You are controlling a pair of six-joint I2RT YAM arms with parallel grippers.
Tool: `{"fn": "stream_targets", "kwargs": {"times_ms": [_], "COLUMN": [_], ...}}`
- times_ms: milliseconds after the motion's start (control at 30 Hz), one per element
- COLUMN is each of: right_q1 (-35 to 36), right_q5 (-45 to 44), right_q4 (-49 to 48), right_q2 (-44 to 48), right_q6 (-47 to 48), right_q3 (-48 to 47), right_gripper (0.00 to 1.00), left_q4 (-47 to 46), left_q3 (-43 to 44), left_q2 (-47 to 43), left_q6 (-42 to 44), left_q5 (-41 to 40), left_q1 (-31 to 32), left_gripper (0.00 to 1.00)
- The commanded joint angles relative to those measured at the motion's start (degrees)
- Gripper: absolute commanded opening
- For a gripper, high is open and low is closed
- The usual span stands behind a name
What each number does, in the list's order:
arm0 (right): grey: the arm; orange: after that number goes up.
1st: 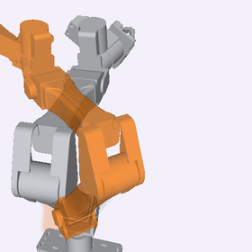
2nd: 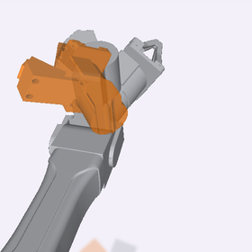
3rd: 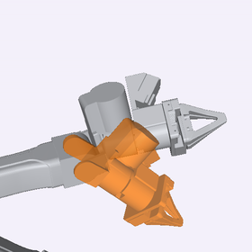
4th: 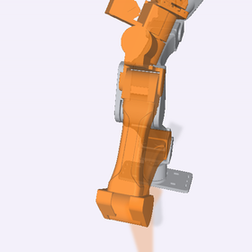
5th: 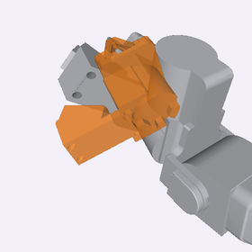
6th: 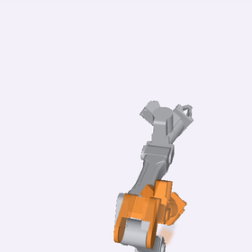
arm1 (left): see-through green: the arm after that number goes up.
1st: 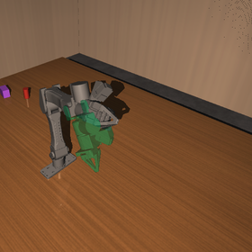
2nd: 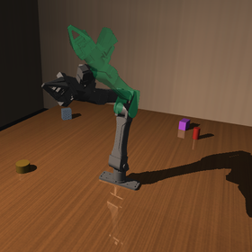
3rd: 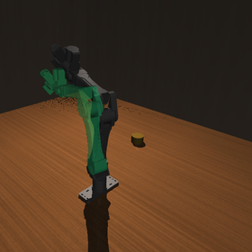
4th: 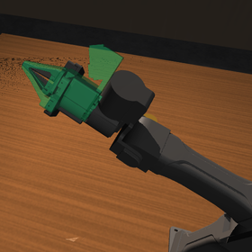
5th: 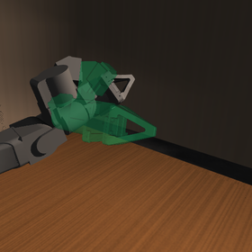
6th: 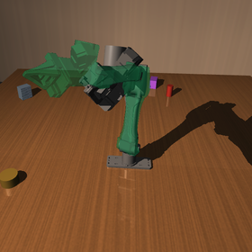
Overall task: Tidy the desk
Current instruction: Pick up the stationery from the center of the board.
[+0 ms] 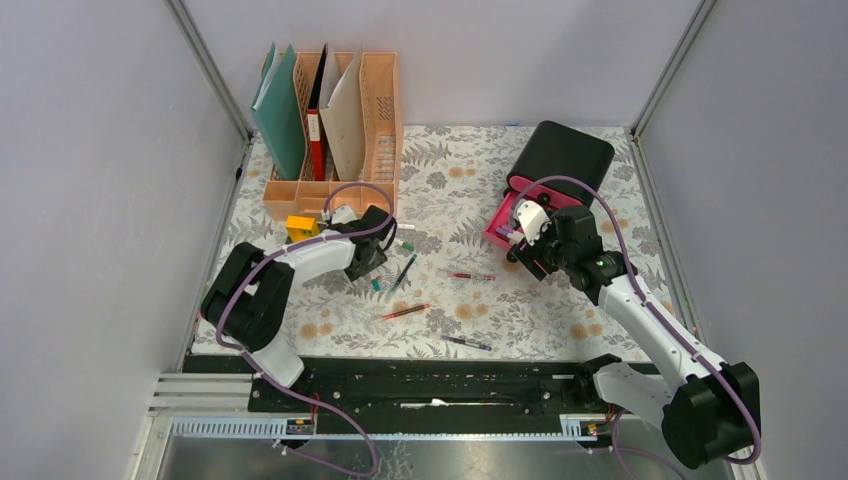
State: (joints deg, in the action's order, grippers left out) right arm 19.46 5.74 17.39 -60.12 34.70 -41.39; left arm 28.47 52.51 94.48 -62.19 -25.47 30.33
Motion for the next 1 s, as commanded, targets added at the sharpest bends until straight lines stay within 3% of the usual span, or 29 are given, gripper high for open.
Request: {"fn": "stream_targets", "kwargs": {"times_ms": [0,500,600,700,967], "right_q1": [0.14,0.15,0.11,0.15,0.1], "right_q5": [1.65,1.91,2.0,2.01,2.04], "right_q4": [-0.33,-0.04,0.02,0.02,0.03], "right_q2": [1.13,1.05,1.05,1.03,1.15], "right_q6": [0.55,0.69,0.63,0.72,0.73], "right_q3": [-2.3,-2.38,-2.44,-2.38,-2.3], "right_gripper": [0.73,0.73,0.73,0.73,0.73], "left_q4": [1.32,-5.21,-4.32,-2.16,-0.95], "left_q3": [-1.56,-9.23,-8.87,-7.03,-2.95], "left_q2": [-2.38,-16.2,-14.75,-11.77,-3.1], "left_q6": [2.76,6.89,6.7,6.55,7.46], "left_q5": [-0.16,-0.65,-1.52,-2.55,-2.82], "left_q1": [0.0,-0.05,0.0,-0.02,-0.01], "left_gripper": [0.57,0.6,0.59,0.52,0.5]}}
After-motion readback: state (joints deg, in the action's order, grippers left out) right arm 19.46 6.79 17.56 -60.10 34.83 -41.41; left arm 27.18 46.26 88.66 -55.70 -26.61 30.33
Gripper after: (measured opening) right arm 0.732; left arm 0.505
